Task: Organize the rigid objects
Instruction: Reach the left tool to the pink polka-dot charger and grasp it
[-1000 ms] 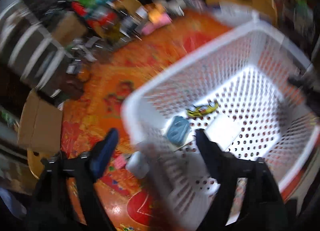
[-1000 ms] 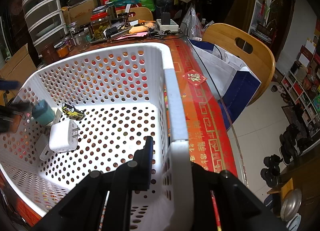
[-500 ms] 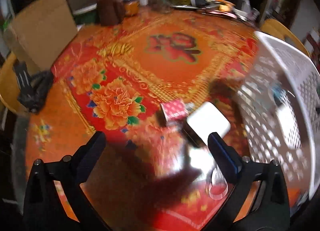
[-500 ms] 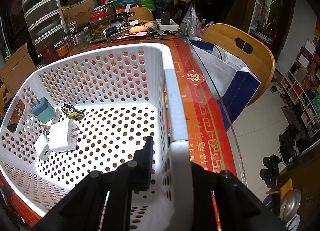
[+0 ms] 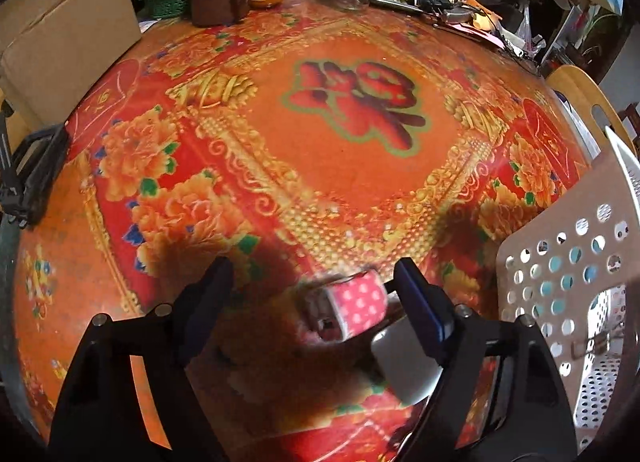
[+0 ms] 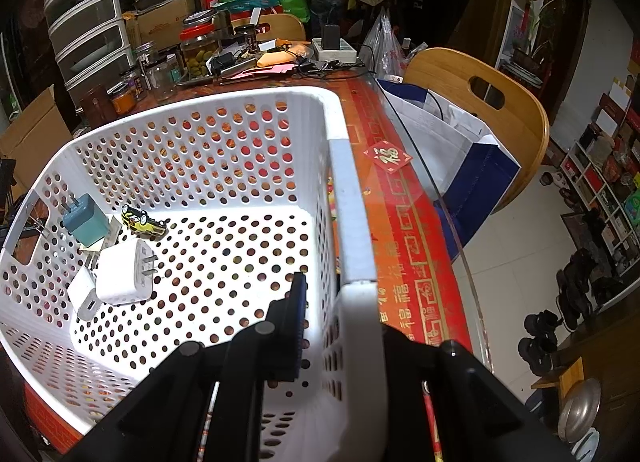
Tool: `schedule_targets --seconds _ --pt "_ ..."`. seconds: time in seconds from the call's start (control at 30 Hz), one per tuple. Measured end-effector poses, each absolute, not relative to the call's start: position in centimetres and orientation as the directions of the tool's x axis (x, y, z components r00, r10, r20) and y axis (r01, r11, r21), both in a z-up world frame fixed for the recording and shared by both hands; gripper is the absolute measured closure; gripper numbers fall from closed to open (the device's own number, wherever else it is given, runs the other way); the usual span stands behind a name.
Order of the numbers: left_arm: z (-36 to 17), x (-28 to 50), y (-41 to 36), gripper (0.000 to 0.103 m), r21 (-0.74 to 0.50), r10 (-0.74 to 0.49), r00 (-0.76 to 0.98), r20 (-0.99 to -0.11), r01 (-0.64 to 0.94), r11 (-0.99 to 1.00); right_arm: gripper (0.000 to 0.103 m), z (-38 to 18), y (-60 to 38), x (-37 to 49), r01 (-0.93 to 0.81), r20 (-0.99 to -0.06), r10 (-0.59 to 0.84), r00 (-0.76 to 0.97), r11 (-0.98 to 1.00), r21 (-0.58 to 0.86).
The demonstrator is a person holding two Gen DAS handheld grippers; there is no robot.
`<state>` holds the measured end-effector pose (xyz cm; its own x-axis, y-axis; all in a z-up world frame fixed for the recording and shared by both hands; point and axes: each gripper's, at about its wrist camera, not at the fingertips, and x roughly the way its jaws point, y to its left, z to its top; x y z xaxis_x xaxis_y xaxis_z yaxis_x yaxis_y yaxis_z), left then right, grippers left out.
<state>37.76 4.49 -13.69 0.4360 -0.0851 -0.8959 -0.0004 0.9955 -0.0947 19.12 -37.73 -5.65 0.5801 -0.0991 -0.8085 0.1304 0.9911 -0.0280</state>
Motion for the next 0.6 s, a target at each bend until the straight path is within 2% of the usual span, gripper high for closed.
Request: schedule_targets --seconds 0.17,0.3,0.47,0.5,0.57,0.6 --pt "-14.2 37.7 3.8 0.022 -0.088 -0.080 0.428 -0.900 0.003 0.996 0.090 -5.6 -37.7 19.2 0.128 -0.808 -0.098 0.582 0.991 -0.028" --pt "-14.2 37.1 4.0 0.029 -0.091 -0.076 0.426 -0.902 -0.016 0.996 0.090 -5.6 -37.7 19.2 0.129 -0.807 -0.098 0.582 0.991 -0.027" --pt "-14.3 36.6 3.7 0.030 -0.064 -0.043 0.426 -0.904 -0.035 0.997 0.090 -5.3 -37.8 19.4 0.129 -0.803 -0.097 0.587 0.991 -0.026" --pt "-14.3 36.6 3.6 0.036 -0.048 -0.025 0.430 -0.903 -0.042 0.998 0.090 -5.3 -37.8 19.4 0.128 -0.803 -0.096 0.588 0.991 -0.025" --pt "-13.9 36.4 3.2 0.057 -0.044 -0.024 0.445 -0.895 -0.033 0.999 0.090 -5.3 -37.8 19.4 0.127 -0.803 -0.096 0.589 0.992 -0.025" --pt "-13.8 36.3 3.0 0.060 -0.030 -0.013 0.443 -0.897 -0.031 0.999 0.090 -5.3 -37.8 19.4 0.127 -0.803 -0.096 0.588 0.992 -0.025"
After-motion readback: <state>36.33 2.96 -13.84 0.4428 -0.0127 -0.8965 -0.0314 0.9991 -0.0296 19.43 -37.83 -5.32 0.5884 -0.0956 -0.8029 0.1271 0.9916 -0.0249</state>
